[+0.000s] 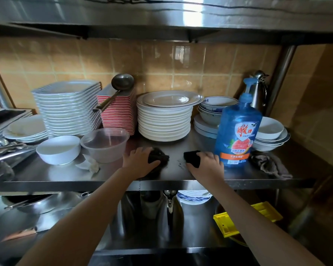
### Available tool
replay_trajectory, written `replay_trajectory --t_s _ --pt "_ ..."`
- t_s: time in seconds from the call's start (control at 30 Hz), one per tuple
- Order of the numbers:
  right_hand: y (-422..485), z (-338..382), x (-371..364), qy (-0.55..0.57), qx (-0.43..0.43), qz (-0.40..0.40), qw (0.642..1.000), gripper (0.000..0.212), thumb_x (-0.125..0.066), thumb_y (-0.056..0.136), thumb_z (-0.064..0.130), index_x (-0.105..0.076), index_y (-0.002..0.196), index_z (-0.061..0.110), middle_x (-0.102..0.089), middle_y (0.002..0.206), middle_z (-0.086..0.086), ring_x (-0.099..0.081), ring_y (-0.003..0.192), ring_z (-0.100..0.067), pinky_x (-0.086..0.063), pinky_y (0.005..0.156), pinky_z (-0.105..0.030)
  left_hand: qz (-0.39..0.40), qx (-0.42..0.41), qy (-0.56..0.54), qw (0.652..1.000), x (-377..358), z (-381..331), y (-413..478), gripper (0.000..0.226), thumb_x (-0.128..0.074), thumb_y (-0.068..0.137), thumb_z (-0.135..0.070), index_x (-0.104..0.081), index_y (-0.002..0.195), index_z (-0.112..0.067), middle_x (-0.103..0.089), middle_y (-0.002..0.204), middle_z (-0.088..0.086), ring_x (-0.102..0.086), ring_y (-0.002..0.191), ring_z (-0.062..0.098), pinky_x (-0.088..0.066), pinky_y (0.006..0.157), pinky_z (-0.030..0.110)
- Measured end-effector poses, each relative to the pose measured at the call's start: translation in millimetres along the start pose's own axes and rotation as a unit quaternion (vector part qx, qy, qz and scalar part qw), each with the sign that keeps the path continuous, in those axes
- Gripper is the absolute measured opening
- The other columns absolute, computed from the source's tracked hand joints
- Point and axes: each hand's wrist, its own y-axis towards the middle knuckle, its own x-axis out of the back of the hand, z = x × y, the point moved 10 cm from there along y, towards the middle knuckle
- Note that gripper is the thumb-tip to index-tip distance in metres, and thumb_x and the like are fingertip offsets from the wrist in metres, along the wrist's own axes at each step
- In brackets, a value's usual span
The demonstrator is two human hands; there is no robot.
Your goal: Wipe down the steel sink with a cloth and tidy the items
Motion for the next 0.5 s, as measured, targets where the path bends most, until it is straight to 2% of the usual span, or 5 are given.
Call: replay_trajectory --t_s 0.17,0.5 --pt "-19 4 10 0.004 -0.010 0.017 1.000 0.052 -0.056 0.081 0.045 -0.052 0.127 0.021 -0.053 0.126 -0.005 -0.045 0.117 -0.028 -0.036 0.097 -0.040 0.018 0.007 0.019 1.000 3 5 -17 0.069 -0.037 0.086 -0.066 -0.024 0.144 -0.030 -0.034 0.148 0.008 -0.036 0.132 0.032 -0.026 0.104 0.052" --pt "-71 8 47 -0.010 -0.024 0.006 1.000 0.050 -0.057 0.084 0.040 -0.052 0.130 0.020 -0.053 0.129 -0.008 -0.045 0.121 -0.031 -0.035 0.100 -0.042 -0.017 -0.011 -0.004 1.000 24 -2 -70 0.065 -0.040 0.087 -0.060 -0.027 0.144 -0.031 -0.036 0.146 0.006 -0.033 0.133 0.028 -0.023 0.107 0.050"
